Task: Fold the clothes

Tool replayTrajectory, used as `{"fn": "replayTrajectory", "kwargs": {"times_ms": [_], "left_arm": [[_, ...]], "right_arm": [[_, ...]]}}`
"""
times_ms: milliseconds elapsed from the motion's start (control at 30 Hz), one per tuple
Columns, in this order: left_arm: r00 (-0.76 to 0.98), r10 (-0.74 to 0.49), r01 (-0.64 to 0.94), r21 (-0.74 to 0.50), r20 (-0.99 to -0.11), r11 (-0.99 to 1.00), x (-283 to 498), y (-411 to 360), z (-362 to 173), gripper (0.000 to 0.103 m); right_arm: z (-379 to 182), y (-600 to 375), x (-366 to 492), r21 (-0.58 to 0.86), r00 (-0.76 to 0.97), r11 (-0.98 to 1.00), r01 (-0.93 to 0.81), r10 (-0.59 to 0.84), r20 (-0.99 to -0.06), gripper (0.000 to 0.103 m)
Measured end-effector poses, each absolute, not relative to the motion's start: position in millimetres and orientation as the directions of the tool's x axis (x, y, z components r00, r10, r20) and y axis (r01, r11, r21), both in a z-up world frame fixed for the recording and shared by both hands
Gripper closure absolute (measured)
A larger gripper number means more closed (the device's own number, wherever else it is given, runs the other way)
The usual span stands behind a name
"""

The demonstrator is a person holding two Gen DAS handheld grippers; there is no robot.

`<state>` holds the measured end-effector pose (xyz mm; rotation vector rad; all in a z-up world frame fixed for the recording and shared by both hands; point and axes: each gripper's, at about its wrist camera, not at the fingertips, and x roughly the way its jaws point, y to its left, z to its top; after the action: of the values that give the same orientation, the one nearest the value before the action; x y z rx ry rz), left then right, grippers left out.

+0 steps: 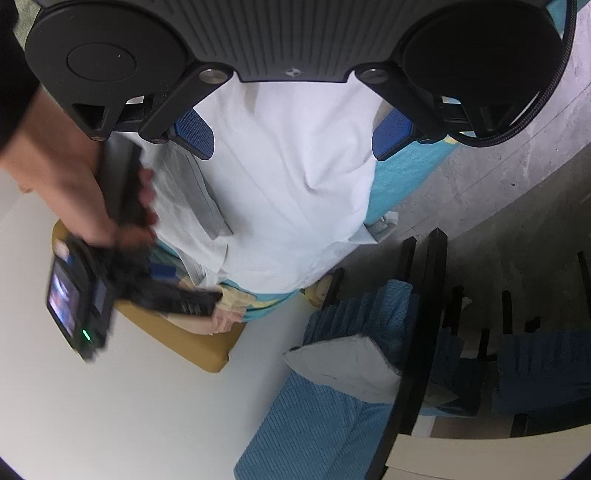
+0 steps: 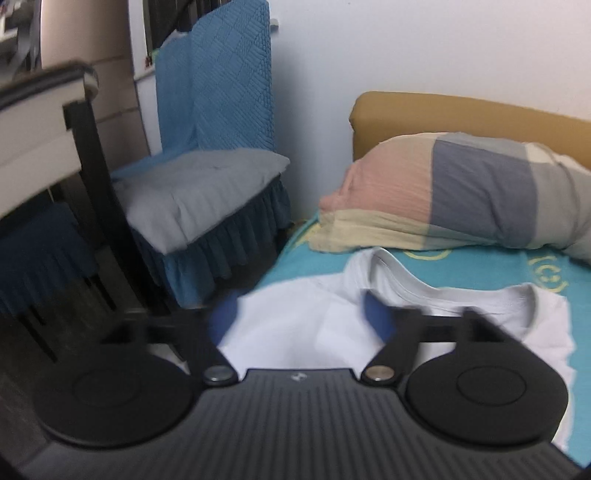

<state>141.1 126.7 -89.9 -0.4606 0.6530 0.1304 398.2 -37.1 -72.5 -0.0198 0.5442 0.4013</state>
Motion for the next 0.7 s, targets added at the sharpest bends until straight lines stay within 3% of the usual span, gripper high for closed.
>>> {"fn": "replayTrajectory", "kwargs": {"times_ms": [200,300,367,433,567,700], "left_arm": [[0.797,-0.002,-0.281,-0.373,-0.605,0.884,134.0,132.1,-82.4,0.009],[0.794,0.006,-0.289,-0.367,-0.608,0.884,133.9,131.6,-81.9,0.009],[0.790,0.014,-0.293,-0.358,-0.613,0.887,136.5,130.7,-83.4,0.009],[0.787,0.021,-0.298,-0.351,-0.617,0.887,137.6,130.2,-84.3,0.009],[0.790,0.028,-0.306,-0.355,-0.613,0.883,137.8,133.2,-83.3,0.009],[0.783,0.025,-0.316,-0.362,-0.621,0.877,138.5,136.3,-84.4,0.009]], "right_arm": [[-91.8,-48.6,358.7,-0.001,0.697,0.870,-0.493,0.394,-0.598,0.026],[-107.6,-46.1,346.6,-0.056,0.668,0.845,-0.532,0.378,-0.641,0.035],[-118.9,-42.9,345.4,-0.081,0.658,0.846,-0.527,0.346,-0.669,0.052],[-125.6,-43.3,344.3,-0.091,0.660,0.858,-0.506,0.317,-0.682,0.091],[-117.9,-47.4,328.4,-0.100,0.692,0.848,-0.521,0.352,-0.630,0.094],[-119.4,-48.2,319.9,-0.132,0.671,0.823,-0.552,0.345,-0.656,0.092]]}}
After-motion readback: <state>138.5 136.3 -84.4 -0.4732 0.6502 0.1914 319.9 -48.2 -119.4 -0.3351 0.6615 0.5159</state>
